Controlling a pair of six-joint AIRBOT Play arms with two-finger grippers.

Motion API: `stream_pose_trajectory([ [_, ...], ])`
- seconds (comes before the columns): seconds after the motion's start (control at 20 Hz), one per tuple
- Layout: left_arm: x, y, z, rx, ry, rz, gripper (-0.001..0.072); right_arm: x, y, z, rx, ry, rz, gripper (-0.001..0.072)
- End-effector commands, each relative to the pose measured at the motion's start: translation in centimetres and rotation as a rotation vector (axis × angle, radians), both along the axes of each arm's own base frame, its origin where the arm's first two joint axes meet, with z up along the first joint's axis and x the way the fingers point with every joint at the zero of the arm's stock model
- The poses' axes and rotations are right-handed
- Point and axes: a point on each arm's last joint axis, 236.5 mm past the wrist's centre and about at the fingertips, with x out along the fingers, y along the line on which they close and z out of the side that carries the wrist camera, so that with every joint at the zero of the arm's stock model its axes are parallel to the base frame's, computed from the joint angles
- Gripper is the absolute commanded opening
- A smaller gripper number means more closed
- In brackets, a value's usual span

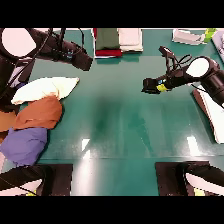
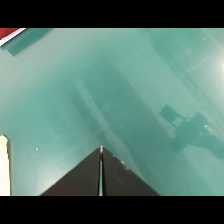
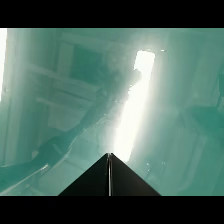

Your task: Fold the shirts.

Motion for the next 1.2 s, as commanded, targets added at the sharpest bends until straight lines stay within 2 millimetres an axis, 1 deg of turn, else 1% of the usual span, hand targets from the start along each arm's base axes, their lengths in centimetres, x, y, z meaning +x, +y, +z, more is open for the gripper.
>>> stream_pose_trajectory([
  [0.0, 0.5, -0.7, 1.0, -0.041, -0.037, -0.003, 0.0023, 0.0, 0.0, 0.0, 0.0, 0.002, 0.0, 0.0025],
  [0.15, 0.9, -0.7, 1.6, -0.05, -0.066, 0.001, 0.0023, 0.1, 0.0, 0.0, 0.001, -0.003, -0.002, 0.0025],
  [0.2, 1.3, -0.9, 2.1, -0.065, -0.09, 0.002, 0.0023, 0.2, 0.0, 0.1, 0.003, -0.009, -0.005, 0.0025],
  [0.25, 2.0, -1.3, 3.4, -0.099, -0.143, 0.006, 0.0023, 0.4, 0.0, 0.2, 0.005, -0.016, -0.008, 0.0025],
  [0.3, 2.4, -1.5, 4.1, -0.118, -0.174, 0.008, 0.0023, 0.6, 0.0, 0.2, 0.007, -0.022, -0.011, 0.0024],
  [0.35, 2.4, -1.3, 4.1, -0.112, -0.178, 0.008, 0.0023, 0.6, 0.0, 0.3, 0.007, -0.023, -0.011, 0.0025],
  [0.4, 2.5, -0.8, 3.7, -0.077, -0.175, 0.017, 0.0023, 0.6, 0.1, 0.3, 0.007, -0.023, -0.012, 0.0025],
  [0.45, 2.6, 0.3, 2.9, -0.016, -0.164, 0.032, 0.0023, 0.6, 0.1, 0.3, 0.007, -0.023, -0.012, 0.0025],
  [0.5, 2.8, 2.1, 2.0, 0.084, -0.166, 0.053, 0.0023, 0.6, 0.1, 0.3, 0.007, -0.023, -0.012, 0.0025],
  [0.55, 3.5, 5.3, 1.3, 0.211, -0.173, 0.113, 0.0026, 0.6, 0.1, 0.3, 0.007, -0.023, -0.012, 0.0025],
  [0.6, 4.2, 8.6, 0.9, 0.288, -0.163, 0.196, 0.0236, 0.6, 0.1, 0.3, 0.007, -0.024, -0.011, 0.0024],
  [0.65, 4.7, 11.6, 0.6, 0.311, -0.134, 0.275, 0.0574, 0.6, 0.0, 0.3, 0.007, -0.024, -0.012, 0.0025],
  [0.7, 5.1, 14.8, 0.1, 0.311, -0.091, 0.362, 0.0665, 0.6, 0.0, 0.3, 0.007, -0.024, -0.012, 0.0025],
  [0.75, 5.3, 17.9, -0.7, 0.319, -0.051, 0.436, 0.0665, 0.6, 0.0, 0.3, 0.007, -0.024, -0.012, 0.0025],
  [0.8, 5.3, 20.9, -1.8, 0.323, -0.004, 0.509, 0.0666, 0.6, 0.0, 0.3, 0.007, -0.024, -0.012, 0.0025],
  [0.85, 5.0, 23.9, -3.4, 0.325, 0.054, 0.579, 0.0666, 0.6, 0.0, 0.3, 0.007, -0.025, -0.012, 0.0025],
  [0.9, 4.6, 26.0, -5.7, 0.324, 0.12, 0.622, 0.0667, 0.6, 0.0, 0.3, 0.007, -0.025, -0.012, 0.0025],
  [0.95, 4.1, 27.4, -8.1, 0.314, 0.183, 0.647, 0.0667, 0.6, 0.0, 0.3, 0.007, -0.025, -0.012, 0.0024],
  [1.0, 3.6, 28.4, -10.9, 0.286, 0.243, 0.664, 0.0667, 0.6, 0.0, 0.3, 0.007, -0.025, -0.012, 0.0025],
  [1.15, 2.8, 29.7, -19.0, 0.217, 0.382, 0.684, 0.0667, 0.7, 0.0, 0.3, 0.008, -0.028, -0.013, 0.0024],
])
